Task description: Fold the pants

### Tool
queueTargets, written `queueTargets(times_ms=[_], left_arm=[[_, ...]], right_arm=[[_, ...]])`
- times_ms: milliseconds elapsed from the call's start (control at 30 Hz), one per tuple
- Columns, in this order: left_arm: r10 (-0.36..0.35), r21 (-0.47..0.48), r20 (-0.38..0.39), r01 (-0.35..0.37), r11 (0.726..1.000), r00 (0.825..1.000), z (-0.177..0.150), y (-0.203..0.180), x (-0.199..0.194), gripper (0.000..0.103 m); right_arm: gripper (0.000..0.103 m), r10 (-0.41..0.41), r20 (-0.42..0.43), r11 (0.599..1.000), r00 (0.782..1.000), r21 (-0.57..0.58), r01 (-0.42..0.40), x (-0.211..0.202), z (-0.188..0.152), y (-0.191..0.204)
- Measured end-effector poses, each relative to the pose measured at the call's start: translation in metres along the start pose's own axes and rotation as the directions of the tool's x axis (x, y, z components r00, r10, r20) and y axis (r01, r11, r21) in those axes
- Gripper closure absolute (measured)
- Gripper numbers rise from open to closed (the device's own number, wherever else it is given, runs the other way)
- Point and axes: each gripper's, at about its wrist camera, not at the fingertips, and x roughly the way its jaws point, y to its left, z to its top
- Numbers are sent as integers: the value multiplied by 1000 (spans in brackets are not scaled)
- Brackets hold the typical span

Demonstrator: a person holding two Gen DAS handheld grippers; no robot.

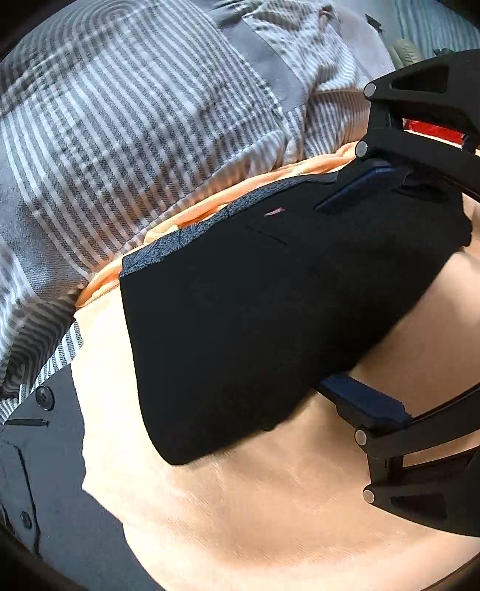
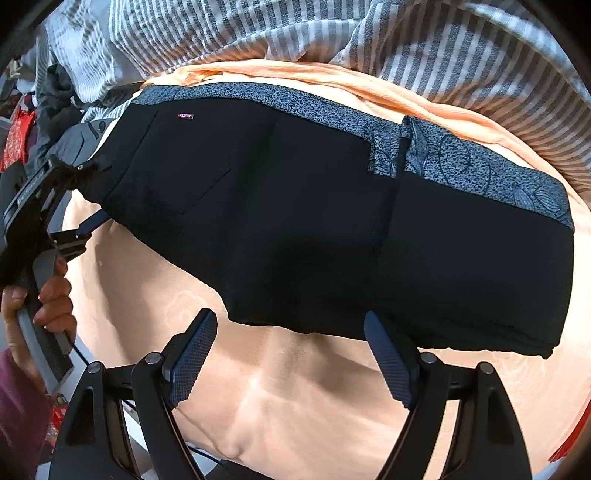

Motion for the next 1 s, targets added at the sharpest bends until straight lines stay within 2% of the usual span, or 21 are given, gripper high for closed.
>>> queueTargets(times_ms=[167, 267, 333, 367, 400, 433, 467, 567, 667, 767, 833, 867, 900, 1000], left_arm=[[-55, -46, 36, 57, 997, 998, 5, 8, 5, 16], [-34, -37, 45, 36, 999, 998, 5, 3, 8, 11], [5, -34, 46, -4, 999, 999, 5, -2, 9, 12], [37, -34, 50, -35, 999, 998, 5, -5, 9, 15], [113, -25, 56, -112, 993, 992, 5, -11, 9, 37], [184, -7, 55, -184, 983, 981, 6, -13, 10, 65], [218, 8, 55, -218, 976, 975, 5, -14, 10, 67], [224, 55, 64, -227, 972, 973, 4, -21, 4, 77], [293, 203, 128, -314, 927, 947, -3, -55, -1, 80], [339, 307, 197, -386, 870, 920, -16, -80, -4, 80], [366, 367, 237, -432, 824, 900, -24, -91, -4, 81], [380, 409, 265, -460, 788, 886, -30, -100, -3, 81], [386, 434, 282, -476, 765, 878, -34, -105, -2, 81], [398, 513, 337, -521, 682, 853, -44, -122, 1, 81]], right_arm=[[18, 14, 13, 1000, 1000, -1, -14, 0, 0, 4], [18, 22, 14, 1000, 1000, -8, -22, 2, 1, 6], [18, 33, 15, 999, 999, 0, -33, 2, 2, 7], [18, 35, 17, 999, 999, 4, -35, 2, 3, 7], [18, 35, 21, 999, 999, 7, -35, 1, 4, 7], [18, 35, 25, 999, 999, 9, -35, -1, 5, 7], [18, 35, 34, 999, 999, 13, -36, -4, 7, 6], [18, 40, 50, 999, 998, 13, -41, -13, 12, 3], [18, 54, 63, 998, 997, 8, -55, -23, 25, 2], [18, 97, 69, 995, 993, 9, -98, -36, 44, 1], [18, 138, 77, 990, 987, -6, -138, -49, 67, 5], [18, 161, 77, 987, 984, -16, -160, -53, 78, 8], [18, 181, 71, 983, 981, -29, -180, -57, 90, 12], [16, 237, 21, 969, 971, -75, -235, -62, 126, 35]])
